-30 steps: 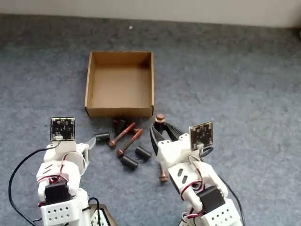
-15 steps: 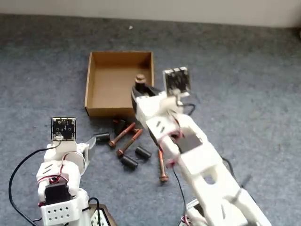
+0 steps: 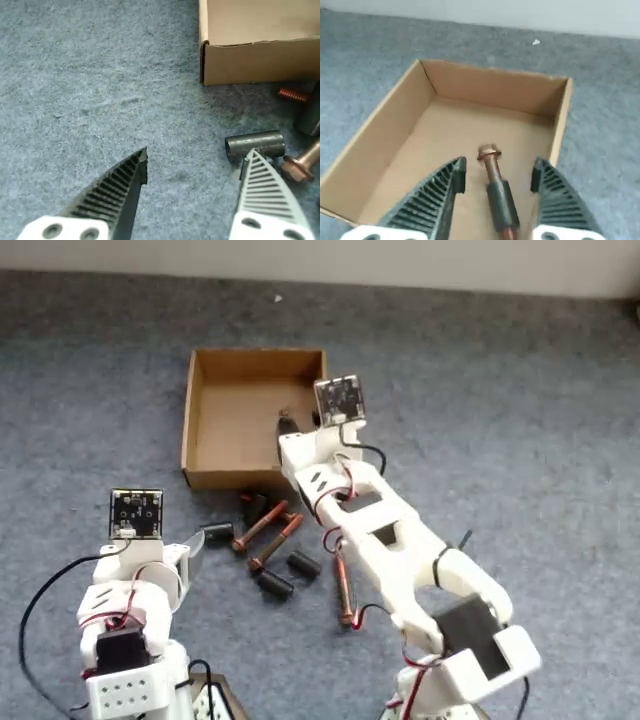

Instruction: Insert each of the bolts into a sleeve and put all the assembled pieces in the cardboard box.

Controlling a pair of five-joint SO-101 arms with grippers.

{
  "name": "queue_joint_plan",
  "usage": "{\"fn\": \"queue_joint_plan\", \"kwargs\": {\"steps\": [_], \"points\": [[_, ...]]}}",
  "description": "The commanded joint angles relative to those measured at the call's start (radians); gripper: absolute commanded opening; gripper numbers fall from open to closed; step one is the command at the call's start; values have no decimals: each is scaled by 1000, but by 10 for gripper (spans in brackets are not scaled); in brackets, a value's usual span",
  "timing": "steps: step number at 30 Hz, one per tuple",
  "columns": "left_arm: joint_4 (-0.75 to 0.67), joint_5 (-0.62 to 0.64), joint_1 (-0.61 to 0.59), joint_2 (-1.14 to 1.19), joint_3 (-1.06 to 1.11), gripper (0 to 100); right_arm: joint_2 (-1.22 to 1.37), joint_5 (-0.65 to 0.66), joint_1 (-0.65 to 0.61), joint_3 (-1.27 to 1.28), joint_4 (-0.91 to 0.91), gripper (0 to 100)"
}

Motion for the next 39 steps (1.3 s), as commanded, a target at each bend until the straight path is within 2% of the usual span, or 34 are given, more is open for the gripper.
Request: {"fn": "queue_joint_plan", "kwargs": {"steps": [1,6,14,19,22,28,30,34,39], "points": [[-21,-8,12,-7,19,309,-50,11,15,-56,101,220],[-21,-8,12,-7,19,309,-242,11,13,-48,294,220],[-20,-8,12,-7,19,309,-567,18,4,-56,937,220],[-20,-8,10,-7,19,309,-558,173,-88,-50,1147,220],[-20,-8,10,-7,19,309,-507,186,-147,-50,1207,220],[-18,-8,10,-7,19,309,-351,187,-246,-51,1216,220],[-18,-8,10,-7,19,309,-285,198,-260,-56,1213,220],[-18,-8,10,-7,19,309,-166,299,-252,-56,1136,220],[-15,-8,10,-7,19,309,-104,305,-243,-58,1118,220]]}}
